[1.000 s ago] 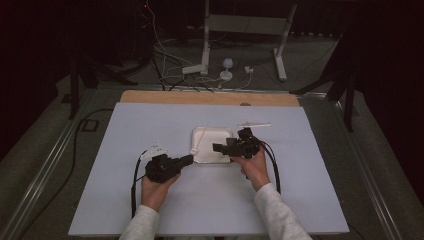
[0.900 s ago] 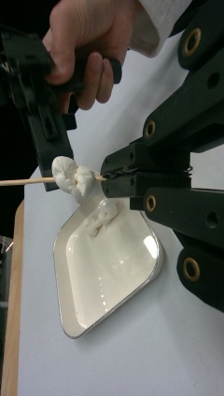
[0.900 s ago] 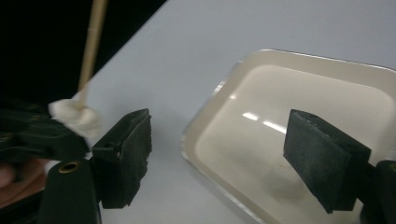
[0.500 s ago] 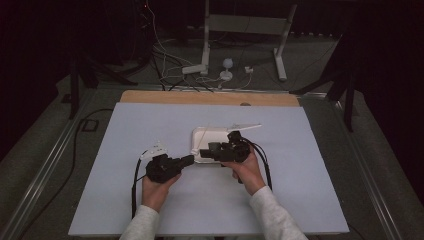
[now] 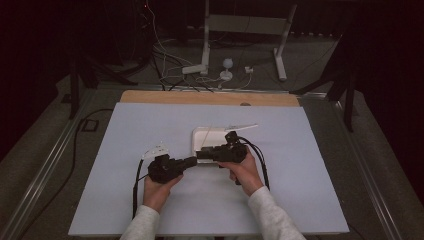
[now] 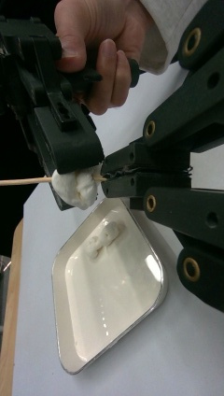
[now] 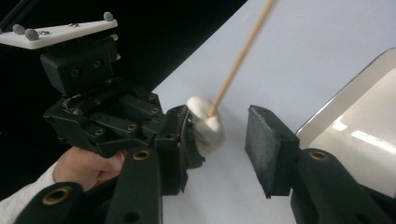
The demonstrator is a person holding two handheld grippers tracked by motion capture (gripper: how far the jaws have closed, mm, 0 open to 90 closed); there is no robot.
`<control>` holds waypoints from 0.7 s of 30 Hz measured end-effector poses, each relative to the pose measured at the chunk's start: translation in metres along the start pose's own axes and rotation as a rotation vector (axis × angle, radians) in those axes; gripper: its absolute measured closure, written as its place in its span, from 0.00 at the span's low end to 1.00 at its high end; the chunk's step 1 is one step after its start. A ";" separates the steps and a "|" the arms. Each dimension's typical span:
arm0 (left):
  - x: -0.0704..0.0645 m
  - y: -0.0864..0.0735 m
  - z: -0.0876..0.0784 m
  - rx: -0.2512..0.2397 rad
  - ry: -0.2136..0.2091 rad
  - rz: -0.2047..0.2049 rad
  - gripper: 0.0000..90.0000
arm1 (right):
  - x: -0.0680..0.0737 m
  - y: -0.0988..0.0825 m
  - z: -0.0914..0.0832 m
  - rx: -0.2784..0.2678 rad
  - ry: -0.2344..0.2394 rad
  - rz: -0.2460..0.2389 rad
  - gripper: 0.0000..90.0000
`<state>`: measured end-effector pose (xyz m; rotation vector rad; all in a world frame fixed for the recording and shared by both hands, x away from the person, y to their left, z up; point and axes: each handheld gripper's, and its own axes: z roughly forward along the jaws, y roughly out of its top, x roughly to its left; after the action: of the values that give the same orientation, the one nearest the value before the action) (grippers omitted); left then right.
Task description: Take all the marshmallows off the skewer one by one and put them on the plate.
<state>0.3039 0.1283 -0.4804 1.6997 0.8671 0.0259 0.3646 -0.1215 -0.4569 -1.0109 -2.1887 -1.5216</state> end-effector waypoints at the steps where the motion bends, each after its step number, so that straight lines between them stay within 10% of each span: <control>1: 0.000 0.000 0.000 0.002 0.000 0.000 1.00 | 0.000 0.000 0.000 0.001 0.004 -0.001 0.70; 6: 0.000 0.000 0.001 0.009 -0.004 0.004 1.00 | 0.002 0.001 0.000 -0.001 0.007 -0.015 0.86; 21: 0.000 -0.001 0.007 0.105 0.013 0.045 0.98 | 0.004 0.001 -0.001 0.001 -0.021 -0.039 0.89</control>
<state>0.3063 0.1228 -0.4833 1.8188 0.8525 0.0224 0.3619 -0.1206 -0.4536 -0.9937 -2.2359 -1.5336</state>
